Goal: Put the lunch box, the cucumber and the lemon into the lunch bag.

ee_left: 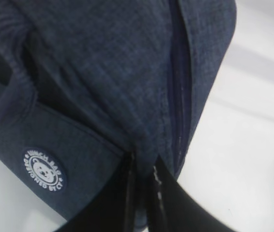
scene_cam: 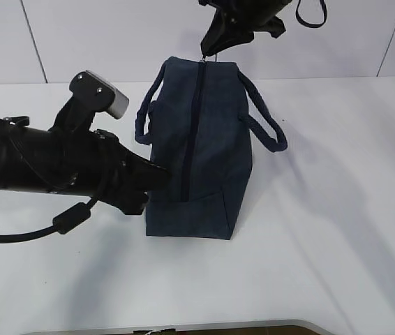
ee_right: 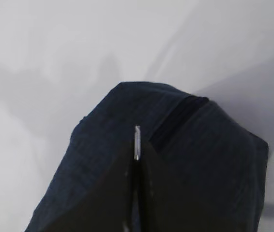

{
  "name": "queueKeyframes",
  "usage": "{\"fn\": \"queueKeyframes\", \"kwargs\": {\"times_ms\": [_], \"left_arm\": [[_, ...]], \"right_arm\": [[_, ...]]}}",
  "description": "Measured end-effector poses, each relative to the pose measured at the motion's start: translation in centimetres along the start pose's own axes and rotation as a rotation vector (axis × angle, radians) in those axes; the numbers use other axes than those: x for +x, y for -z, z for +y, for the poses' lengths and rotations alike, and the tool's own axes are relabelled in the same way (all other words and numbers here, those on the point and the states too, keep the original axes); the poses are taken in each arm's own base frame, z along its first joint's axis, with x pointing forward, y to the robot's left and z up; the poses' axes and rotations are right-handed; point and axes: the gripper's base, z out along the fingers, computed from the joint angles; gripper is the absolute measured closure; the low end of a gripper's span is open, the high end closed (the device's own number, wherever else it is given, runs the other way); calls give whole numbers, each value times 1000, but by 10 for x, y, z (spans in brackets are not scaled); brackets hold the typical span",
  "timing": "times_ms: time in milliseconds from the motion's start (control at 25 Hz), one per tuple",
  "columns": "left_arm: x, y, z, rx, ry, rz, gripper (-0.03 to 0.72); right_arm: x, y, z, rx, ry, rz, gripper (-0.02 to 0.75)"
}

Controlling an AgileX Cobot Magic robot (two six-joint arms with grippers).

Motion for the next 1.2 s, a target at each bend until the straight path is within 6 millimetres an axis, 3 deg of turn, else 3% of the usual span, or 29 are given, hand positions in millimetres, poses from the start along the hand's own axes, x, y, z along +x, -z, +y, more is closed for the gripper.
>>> {"fn": "queueKeyframes", "kwargs": {"times_ms": [720, 1200], "left_arm": [[1, 0, 1, -16, 15, 9, 693], [1, 16, 31, -389, 9, 104, 693]], "right_arm": [[-4, -15, -49, 29, -102, -24, 733], [-4, -14, -55, 89, -48, -18, 733]]}}
